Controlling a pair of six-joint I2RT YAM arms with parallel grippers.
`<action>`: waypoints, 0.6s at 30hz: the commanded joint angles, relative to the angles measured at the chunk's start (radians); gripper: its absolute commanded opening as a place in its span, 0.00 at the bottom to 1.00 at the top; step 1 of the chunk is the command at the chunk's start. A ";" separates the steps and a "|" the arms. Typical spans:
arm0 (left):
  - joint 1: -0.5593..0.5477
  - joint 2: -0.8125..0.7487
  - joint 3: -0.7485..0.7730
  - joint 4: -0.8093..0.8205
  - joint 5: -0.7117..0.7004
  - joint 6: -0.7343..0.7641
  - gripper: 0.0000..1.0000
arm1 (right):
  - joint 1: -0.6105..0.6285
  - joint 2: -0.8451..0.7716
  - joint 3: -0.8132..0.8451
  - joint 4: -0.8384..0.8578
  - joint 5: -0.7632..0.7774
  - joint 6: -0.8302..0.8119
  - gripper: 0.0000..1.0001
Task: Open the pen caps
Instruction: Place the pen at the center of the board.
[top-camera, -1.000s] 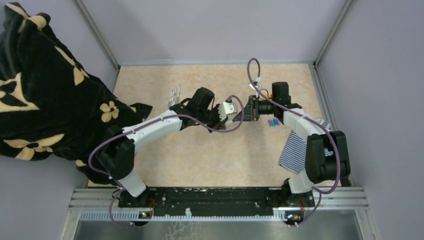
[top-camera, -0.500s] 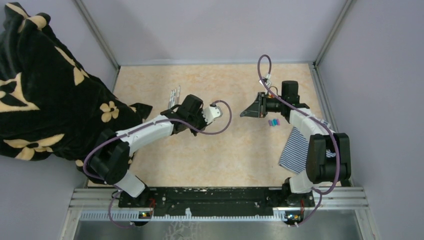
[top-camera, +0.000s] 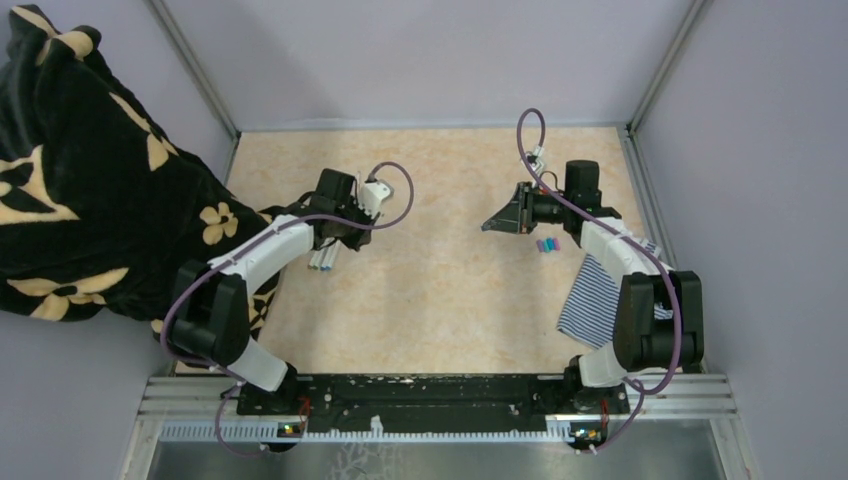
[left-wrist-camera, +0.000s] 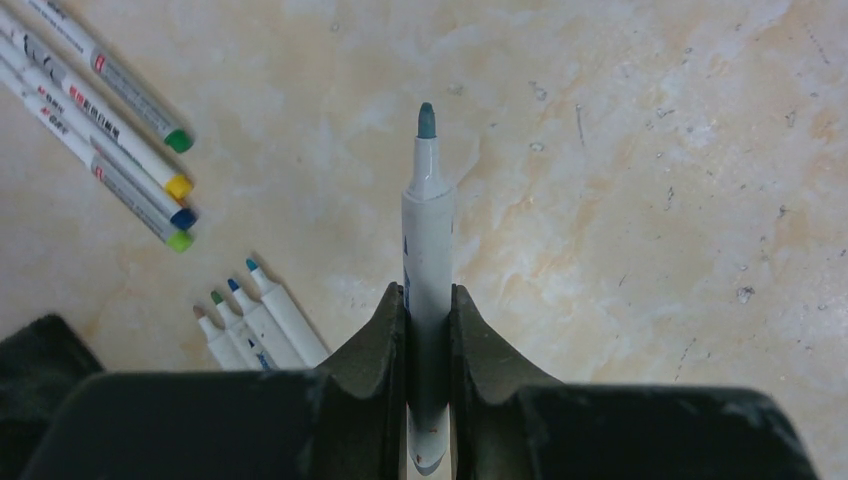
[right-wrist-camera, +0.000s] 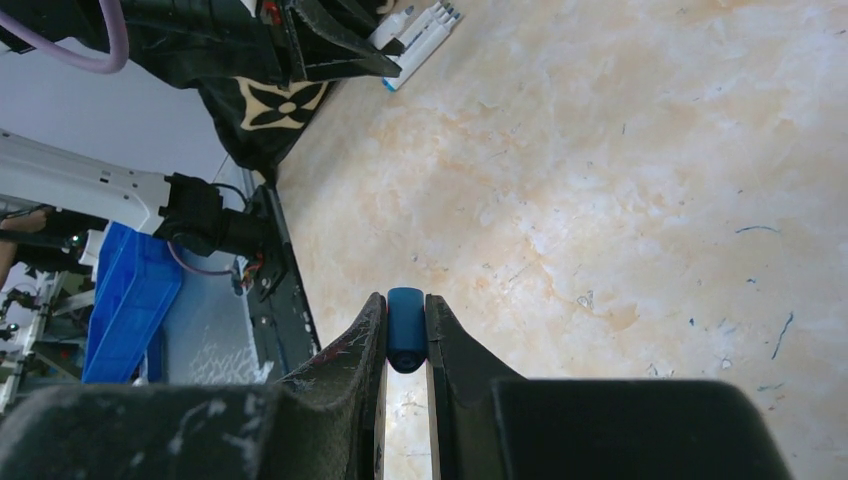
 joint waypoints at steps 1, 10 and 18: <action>0.053 -0.053 0.008 -0.046 0.009 -0.049 0.00 | 0.003 -0.047 0.011 0.027 0.008 -0.026 0.00; 0.196 -0.051 -0.019 -0.095 0.001 -0.075 0.00 | 0.003 -0.066 -0.001 0.032 0.029 -0.036 0.00; 0.332 -0.034 -0.037 -0.100 0.001 -0.075 0.00 | 0.003 -0.067 -0.006 0.034 0.031 -0.039 0.00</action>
